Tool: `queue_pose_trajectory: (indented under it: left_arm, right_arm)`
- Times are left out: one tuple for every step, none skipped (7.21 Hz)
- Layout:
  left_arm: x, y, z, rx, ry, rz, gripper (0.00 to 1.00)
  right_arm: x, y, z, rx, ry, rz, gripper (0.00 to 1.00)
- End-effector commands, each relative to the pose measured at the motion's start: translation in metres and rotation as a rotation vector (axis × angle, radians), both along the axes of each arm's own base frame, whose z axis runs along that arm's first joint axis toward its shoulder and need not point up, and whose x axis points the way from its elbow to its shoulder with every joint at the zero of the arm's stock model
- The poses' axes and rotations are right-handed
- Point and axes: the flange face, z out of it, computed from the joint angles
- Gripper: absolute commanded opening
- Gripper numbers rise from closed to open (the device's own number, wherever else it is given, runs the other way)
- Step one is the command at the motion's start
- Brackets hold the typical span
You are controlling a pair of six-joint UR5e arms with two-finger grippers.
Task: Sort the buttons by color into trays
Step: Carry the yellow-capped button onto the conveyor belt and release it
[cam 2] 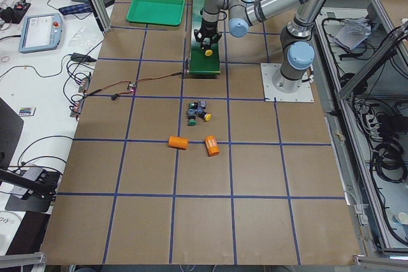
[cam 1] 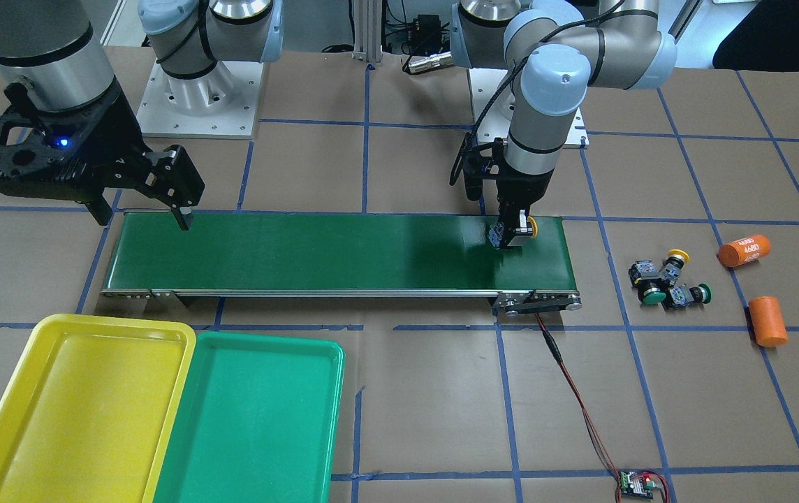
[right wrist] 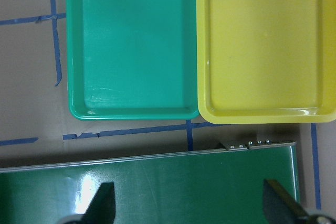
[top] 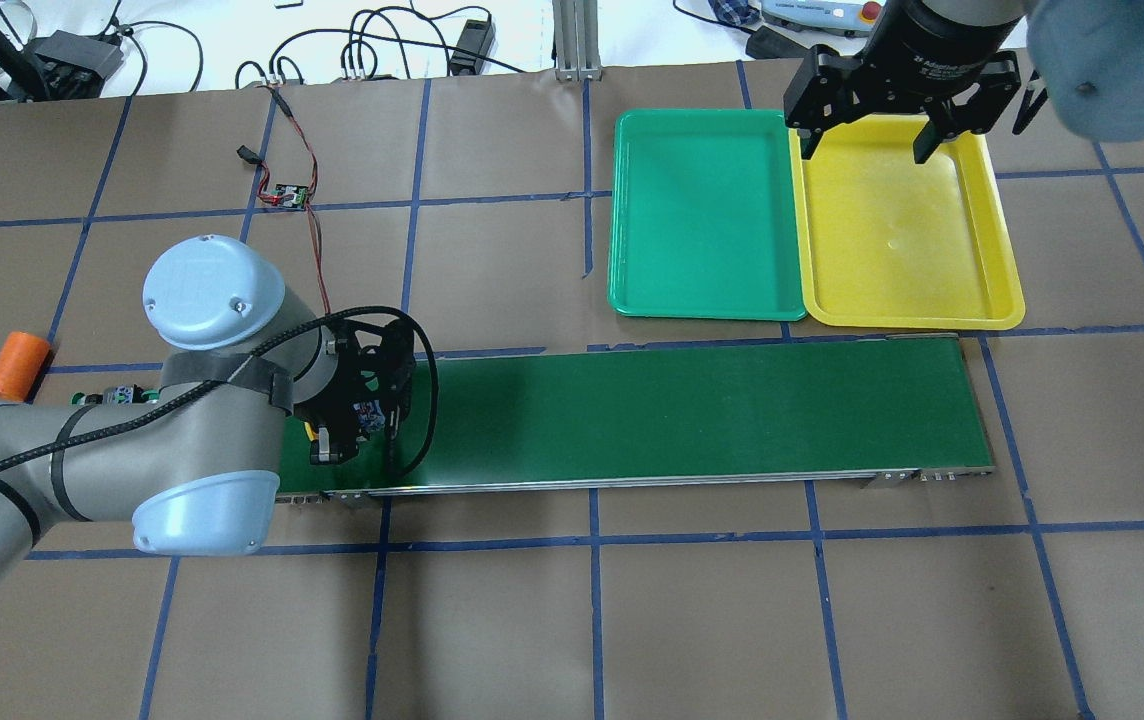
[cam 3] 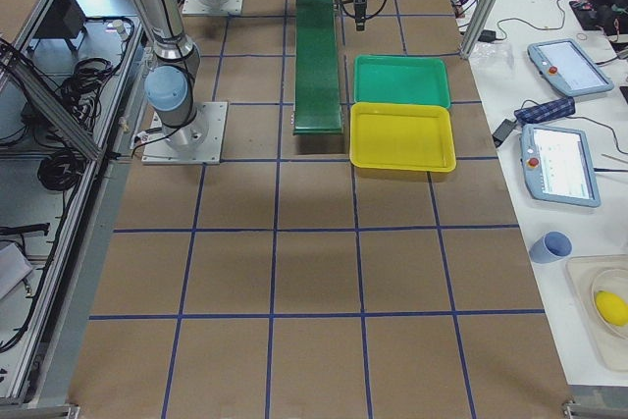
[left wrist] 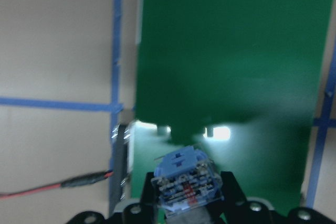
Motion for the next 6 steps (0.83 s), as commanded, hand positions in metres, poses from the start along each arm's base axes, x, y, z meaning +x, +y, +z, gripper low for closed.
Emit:
queue_pose_trajectory:
  left_arm:
    - [0.0, -0.015, 0.007, -0.001, -0.024, -0.14, 0.0]
    - [0.001, -0.016, 0.002, 0.012, -0.039, -0.242, 0.0]
    - [0.0, -0.016, 0.0, 0.012, -0.028, -0.162, 0.0]
    - [0.0, -0.014, -0.003, 0.02, -0.021, -0.098, 0.0]
    - [0.0, -0.013, -0.009, 0.032, -0.019, -0.08, 0.0]
    - [-0.001, -0.014, -0.014, 0.041, -0.016, -0.08, 0.06]
  right_arm:
    - [0.0, 0.0, 0.0, 0.0, 0.0, 0.0, 1.0]
    - [0.0, 0.0, 0.0, 0.0, 0.0, 0.0, 1.0]
    - [0.0, 0.0, 0.0, 0.0, 0.0, 0.0, 1.0]
    - [0.0, 0.0, 0.0, 0.0, 0.0, 0.0, 1.0]
    - [0.0, 0.0, 0.0, 0.0, 0.0, 0.0, 1.0]
    - [0.0, 0.0, 0.0, 0.0, 0.0, 0.0, 1.0]
